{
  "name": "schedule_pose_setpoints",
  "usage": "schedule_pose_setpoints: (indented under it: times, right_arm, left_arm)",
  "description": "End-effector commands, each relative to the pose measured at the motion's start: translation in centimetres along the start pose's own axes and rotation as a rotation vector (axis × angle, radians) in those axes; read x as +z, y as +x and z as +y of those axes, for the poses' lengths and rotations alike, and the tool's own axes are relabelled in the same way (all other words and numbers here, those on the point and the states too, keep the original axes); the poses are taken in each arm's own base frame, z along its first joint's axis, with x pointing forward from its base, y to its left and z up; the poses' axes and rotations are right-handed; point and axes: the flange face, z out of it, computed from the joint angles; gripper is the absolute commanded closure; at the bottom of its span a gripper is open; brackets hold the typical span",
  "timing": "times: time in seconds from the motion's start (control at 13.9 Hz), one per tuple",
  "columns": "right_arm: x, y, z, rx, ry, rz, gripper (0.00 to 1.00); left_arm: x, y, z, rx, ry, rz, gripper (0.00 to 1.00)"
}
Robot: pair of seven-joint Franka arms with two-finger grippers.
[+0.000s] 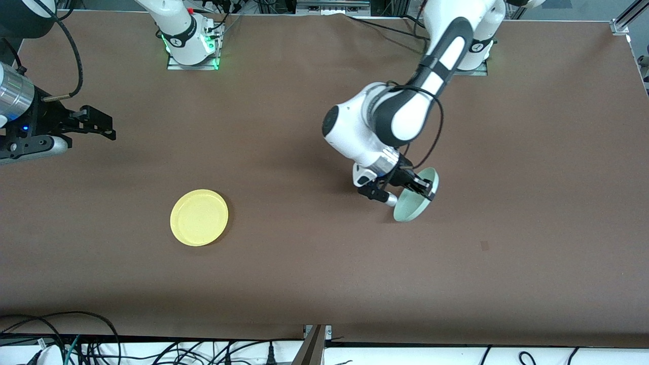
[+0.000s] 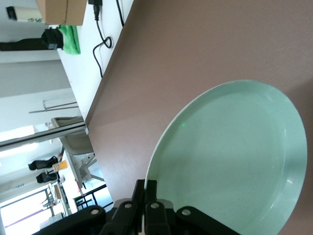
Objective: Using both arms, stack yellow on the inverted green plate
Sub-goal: 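Lift the green plate with the left gripper and flip it over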
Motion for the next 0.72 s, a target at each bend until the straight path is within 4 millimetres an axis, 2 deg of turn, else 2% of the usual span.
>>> schedule_pose_setpoints:
  times: [0.0,0.07,0.22,0.5,0.65]
  right_arm:
    - [-0.2,-0.1,0.7,-0.001,-0.003,0.014,0.0]
    - [-0.2,-0.1,0.8,0.002,-0.003,0.014,0.0]
    - [0.1,-0.3,2.7,0.032,-0.009,0.008,0.0]
    - [0.6,0.0,3.2,0.039,-0.014,0.007,0.0]
    - [0.6,0.0,3.2,0.039,-0.016,0.007,0.0]
  left_arm:
    - [-0.9,0.5,2.4,-0.081,0.051,0.001,1.0]
    - [-1.2,0.2,4.4,-0.09,0.068,-0.002,1.0]
    - [-1.1,-0.3,7.6,-0.114,0.146,-0.002,1.0]
    - [-3.1,-1.6,10.8,-0.154,0.178,0.023,1.0]
    - [-2.7,-1.9,13.8,-0.172,0.186,0.026,1.0]
